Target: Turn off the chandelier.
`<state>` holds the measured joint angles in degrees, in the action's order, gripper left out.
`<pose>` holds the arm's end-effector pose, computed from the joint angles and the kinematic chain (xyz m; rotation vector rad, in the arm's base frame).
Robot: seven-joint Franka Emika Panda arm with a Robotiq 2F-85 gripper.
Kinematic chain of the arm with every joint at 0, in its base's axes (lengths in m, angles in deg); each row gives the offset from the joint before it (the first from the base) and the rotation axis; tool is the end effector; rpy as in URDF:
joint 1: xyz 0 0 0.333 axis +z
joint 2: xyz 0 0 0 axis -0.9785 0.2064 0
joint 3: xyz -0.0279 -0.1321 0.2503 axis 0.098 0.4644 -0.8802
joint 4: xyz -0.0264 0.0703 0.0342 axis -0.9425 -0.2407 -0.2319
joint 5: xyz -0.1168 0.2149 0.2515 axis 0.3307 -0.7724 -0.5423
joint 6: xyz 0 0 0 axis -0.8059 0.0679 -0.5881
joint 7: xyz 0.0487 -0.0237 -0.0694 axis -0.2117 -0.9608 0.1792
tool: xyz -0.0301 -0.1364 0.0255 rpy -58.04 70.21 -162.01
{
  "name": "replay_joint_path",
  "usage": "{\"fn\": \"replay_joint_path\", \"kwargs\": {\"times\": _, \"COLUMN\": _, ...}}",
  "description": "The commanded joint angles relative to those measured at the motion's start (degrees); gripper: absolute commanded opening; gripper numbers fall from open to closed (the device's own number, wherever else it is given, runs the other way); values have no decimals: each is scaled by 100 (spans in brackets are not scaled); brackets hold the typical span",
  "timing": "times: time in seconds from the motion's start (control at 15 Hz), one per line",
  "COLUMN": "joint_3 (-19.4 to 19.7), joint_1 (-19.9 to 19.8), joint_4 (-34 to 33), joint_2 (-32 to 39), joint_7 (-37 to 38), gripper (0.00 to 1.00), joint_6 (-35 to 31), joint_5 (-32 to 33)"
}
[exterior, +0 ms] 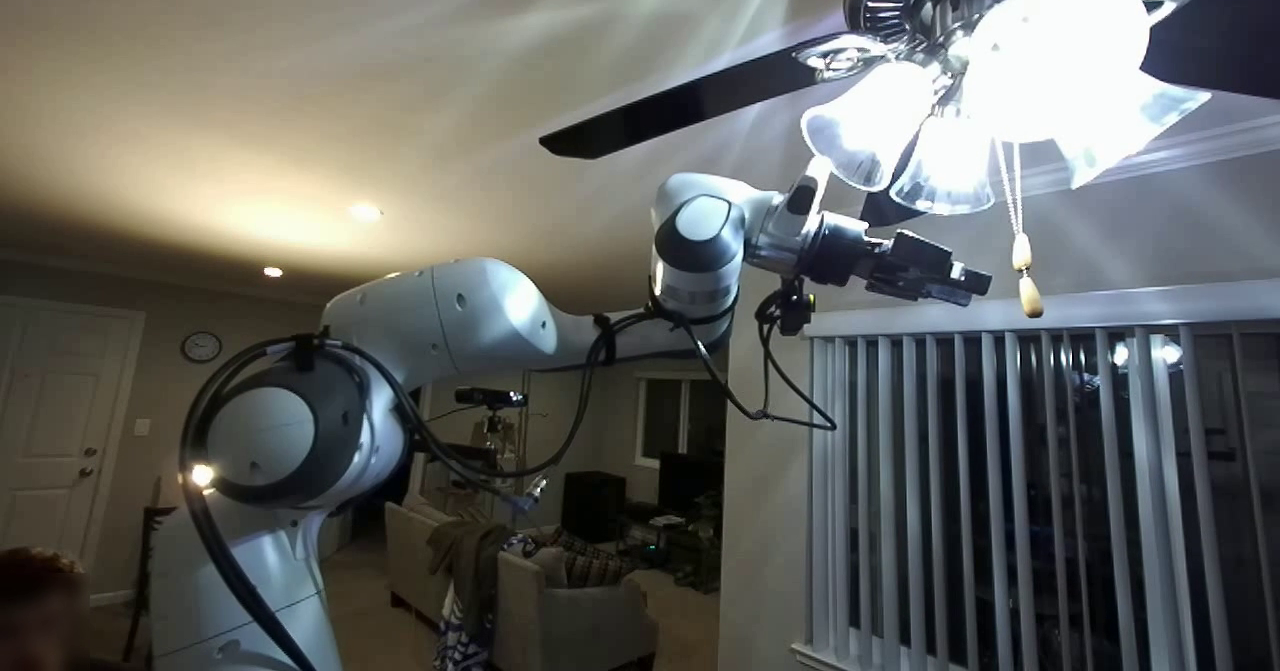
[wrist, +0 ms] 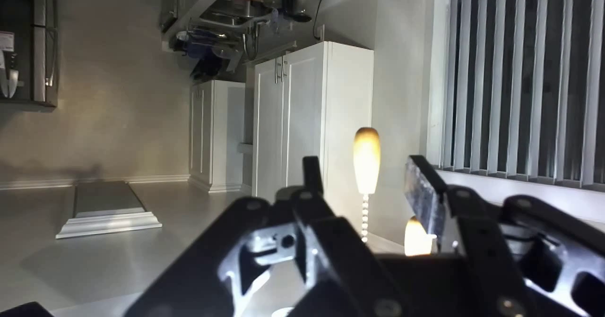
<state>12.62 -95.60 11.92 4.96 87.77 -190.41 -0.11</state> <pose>0.4279 0.0242 0.8396 2.2947 -0.4921 1.6650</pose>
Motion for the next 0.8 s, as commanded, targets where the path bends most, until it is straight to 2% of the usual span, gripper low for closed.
{"fn": "replay_joint_path", "kwargs": {"times": 0.0, "joint_3": 51, "joint_1": 88, "joint_4": -212, "joint_2": 224, "joint_7": 107, "gripper": 20, "joint_6": 72, "joint_5": 227}}
{"fn": "replay_joint_path", "kwargs": {"times": 0.07, "joint_3": 47, "joint_1": 82, "joint_4": -246, "joint_2": 256, "joint_7": 124, "gripper": 62, "joint_6": 115, "joint_5": 249}}
{"fn": "replay_joint_path", "kwargs": {"times": 0.13, "joint_3": 53, "joint_1": 86, "joint_4": -262, "joint_2": 286, "joint_7": 135, "gripper": 59, "joint_6": 111, "joint_5": 267}}
{"fn": "replay_joint_path", "kwargs": {"times": 0.2, "joint_3": 63, "joint_1": 86, "joint_4": -287, "joint_2": 325, "joint_7": 144, "gripper": 60, "joint_6": 101, "joint_5": 296}}
{"fn": "replay_joint_path", "kwargs": {"times": 0.27, "joint_3": 91, "joint_1": 112, "joint_4": -293, "joint_2": 356, "joint_7": 102, "gripper": 53, "joint_6": 44, "joint_5": 321}}
{"fn": "replay_joint_path", "kwargs": {"times": 0.33, "joint_3": 107, "joint_1": 132, "joint_4": -345, "joint_2": 415, "joint_7": 86, "gripper": 20, "joint_6": 67, "joint_5": 339}}
{"fn": "replay_joint_path", "kwargs": {"times": 0.4, "joint_3": 124, "joint_1": 153, "joint_4": -377, "joint_2": 457, "joint_7": 71, "gripper": 23, "joint_6": 65, "joint_5": 355}}
{"fn": "replay_joint_path", "kwargs": {"times": 0.47, "joint_3": 142, "joint_1": 191, "joint_4": -433, "joint_2": 530, "joint_7": 45, "gripper": 22, "joint_6": 64, "joint_5": 332}}
{"fn": "replay_joint_path", "kwargs": {"times": 0.67, "joint_3": 234, "joint_1": 363, "joint_4": -575, "joint_2": 689, "joint_7": -35, "gripper": 3, "joint_6": 69, "joint_5": 204}}
{"fn": "replay_joint_path", "kwargs": {"times": 0.73, "joint_3": 271, "joint_1": 421, "joint_4": -610, "joint_2": 733, "joint_7": -23, "gripper": 1, "joint_6": 62, "joint_5": 185}}
